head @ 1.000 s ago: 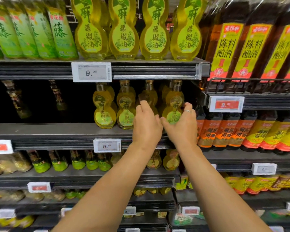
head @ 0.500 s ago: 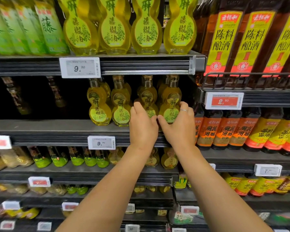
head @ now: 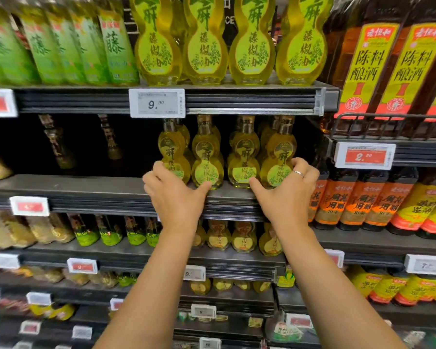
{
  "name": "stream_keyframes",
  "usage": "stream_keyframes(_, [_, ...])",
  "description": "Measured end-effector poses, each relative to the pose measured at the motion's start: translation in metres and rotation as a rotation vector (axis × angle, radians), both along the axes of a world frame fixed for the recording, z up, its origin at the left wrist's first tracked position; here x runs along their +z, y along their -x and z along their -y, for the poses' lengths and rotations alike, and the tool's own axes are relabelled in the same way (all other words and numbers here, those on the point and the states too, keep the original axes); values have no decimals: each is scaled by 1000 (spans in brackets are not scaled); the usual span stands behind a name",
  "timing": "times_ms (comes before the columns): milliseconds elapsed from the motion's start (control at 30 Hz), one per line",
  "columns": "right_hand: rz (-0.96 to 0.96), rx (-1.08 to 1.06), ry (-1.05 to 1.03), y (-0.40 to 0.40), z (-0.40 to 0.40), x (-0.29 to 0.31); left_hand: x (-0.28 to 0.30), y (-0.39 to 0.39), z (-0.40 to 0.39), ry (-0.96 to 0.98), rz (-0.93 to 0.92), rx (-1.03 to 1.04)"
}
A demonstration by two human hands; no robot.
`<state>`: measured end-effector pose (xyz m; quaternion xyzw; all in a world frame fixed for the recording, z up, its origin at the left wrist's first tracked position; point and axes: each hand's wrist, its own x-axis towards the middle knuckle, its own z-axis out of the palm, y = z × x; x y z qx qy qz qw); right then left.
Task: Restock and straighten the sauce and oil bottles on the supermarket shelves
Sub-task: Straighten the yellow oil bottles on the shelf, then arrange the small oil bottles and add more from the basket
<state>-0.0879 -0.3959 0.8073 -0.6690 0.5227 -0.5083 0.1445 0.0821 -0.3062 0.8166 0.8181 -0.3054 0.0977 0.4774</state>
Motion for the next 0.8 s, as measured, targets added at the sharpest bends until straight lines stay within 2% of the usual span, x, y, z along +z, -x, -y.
stream_keyframes(633, [-35,-114,-6,-15,6,-3,5,-36,-1,-34,-12,-164])
stream_keyframes(800, [-60,-111,-21,-10,0,-6,0,-55,-15,57,-49,-318])
